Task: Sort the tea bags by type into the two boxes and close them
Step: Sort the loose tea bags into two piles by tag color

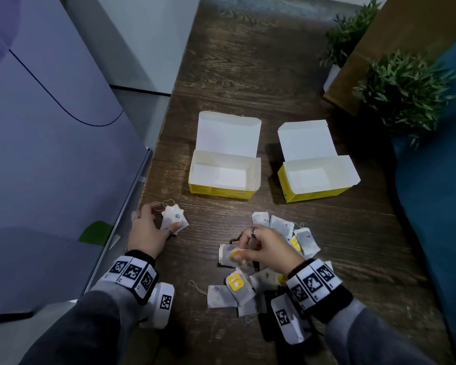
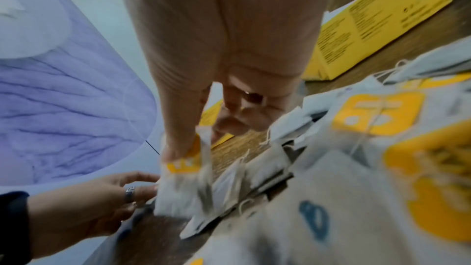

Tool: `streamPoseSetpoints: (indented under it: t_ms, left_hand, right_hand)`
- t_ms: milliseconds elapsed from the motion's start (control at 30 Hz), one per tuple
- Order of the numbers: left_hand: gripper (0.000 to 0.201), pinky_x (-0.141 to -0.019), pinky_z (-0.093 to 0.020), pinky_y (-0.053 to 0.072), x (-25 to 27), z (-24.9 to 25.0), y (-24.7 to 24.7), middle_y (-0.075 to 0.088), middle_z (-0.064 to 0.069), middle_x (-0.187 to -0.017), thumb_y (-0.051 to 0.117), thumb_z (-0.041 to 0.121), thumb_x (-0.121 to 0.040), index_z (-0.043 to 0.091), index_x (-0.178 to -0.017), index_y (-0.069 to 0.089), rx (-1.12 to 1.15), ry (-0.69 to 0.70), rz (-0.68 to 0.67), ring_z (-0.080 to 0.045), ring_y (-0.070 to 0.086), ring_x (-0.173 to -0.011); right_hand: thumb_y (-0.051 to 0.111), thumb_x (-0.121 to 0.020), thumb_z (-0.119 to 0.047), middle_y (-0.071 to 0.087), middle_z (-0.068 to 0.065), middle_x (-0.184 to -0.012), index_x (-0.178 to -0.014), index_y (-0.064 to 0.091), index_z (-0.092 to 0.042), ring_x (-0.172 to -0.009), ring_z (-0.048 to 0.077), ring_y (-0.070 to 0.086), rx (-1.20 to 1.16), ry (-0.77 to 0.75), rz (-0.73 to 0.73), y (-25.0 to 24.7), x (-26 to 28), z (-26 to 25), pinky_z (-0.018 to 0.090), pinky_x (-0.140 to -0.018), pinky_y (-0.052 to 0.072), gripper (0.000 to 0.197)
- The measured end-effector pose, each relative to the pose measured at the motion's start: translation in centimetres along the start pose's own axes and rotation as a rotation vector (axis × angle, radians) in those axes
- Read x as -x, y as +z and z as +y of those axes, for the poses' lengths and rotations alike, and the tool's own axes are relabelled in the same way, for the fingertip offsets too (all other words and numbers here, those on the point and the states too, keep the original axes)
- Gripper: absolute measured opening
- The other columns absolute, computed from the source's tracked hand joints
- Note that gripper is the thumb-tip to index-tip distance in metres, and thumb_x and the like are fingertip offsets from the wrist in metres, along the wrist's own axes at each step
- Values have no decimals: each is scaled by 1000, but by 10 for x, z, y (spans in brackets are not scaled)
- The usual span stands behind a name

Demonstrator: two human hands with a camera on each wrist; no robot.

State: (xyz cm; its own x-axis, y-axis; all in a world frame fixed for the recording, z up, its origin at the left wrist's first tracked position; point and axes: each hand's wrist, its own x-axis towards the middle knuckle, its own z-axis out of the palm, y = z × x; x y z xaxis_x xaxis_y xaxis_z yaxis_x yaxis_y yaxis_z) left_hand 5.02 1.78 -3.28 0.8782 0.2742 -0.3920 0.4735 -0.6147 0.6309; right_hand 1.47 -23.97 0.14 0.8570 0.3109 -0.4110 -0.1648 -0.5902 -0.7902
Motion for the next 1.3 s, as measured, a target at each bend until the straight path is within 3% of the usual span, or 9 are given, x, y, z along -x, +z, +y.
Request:
streamPoseSetpoints:
  t_ms: [133,233,300,400,533,800,900,1067,1300]
  left_hand:
    - [79,-95,-45,45,13,18,-9,23,-14,-137,73,31,-76,18,-139,27,-126,40,30,-37,57,-104]
    - [53,-86,-33,51,29,37,-10,36,-8,-128,65,24,-84,21,-131,41,-2,232,-5,-21,57,-92]
    - [30,-72,-17,47,41,53,-3,55,-2,-110,62,25,-86,21,-115,56,178,249,-245,-10,56,-82]
    - [32,-62,-22,48,55,70,15,68,-4,-97,58,40,-80,18,-103,65,560,-20,-708,-16,61,-80]
    - [30,-54,-18,52,62,79,26,65,-12,-92,60,17,-83,6,-111,63,661,-90,-926,-16,61,-72]
    - [17,-54,-19,48,63,67,25,71,-2,-71,74,0,-70,10,-84,70,653,-83,-846,-10,61,-60]
    - [13,-43,-15,44,64,58,23,69,-3,-66,67,-5,-76,5,-85,67,664,-147,-688,-6,58,-47]
    - [20,-40,-15,43,56,46,24,62,-7,-76,60,-4,-83,15,-82,55,688,-151,-440,-12,54,-54]
    - [27,-44,-11,46,49,51,37,62,-6,-87,47,-3,-92,13,-85,67,623,-113,-420,-13,50,-58]
  right_hand:
    - [71,-76,-1,62,-2,-79,-69,65,-16,-72,9,60,-81,-181,216,-9,19,9,24,-69,52,18]
    - [64,-72,-1,63,-8,-85,-66,65,-12,-83,5,62,-108,-312,349,-11,30,11,15,-73,48,12]
    - [62,-72,-9,62,-13,-85,-65,64,-18,-86,5,62,-106,-351,408,-12,34,10,16,-75,46,12]
    - [63,-74,-7,63,-13,-87,-64,64,-18,-84,8,64,-128,-418,444,-11,38,4,27,-74,52,15]
    - [64,-74,-5,61,-17,-86,-63,64,-16,-82,5,61,-137,-472,423,-11,40,-4,18,-75,47,15]
    - [70,-78,-13,58,-11,-95,-85,67,-25,-93,7,60,-191,-252,360,-14,40,5,24,-82,49,14]
    - [66,-84,-25,53,-14,-109,-102,62,-30,-109,2,50,57,-88,254,-17,26,13,33,-98,41,19]
    - [62,-76,-58,30,-5,-141,-133,38,-41,-133,19,23,570,135,90,-12,-8,22,47,-107,20,65]
    - [73,-72,-42,38,-5,-125,-105,59,-33,-124,19,30,503,155,95,-17,-10,33,42,-99,24,37]
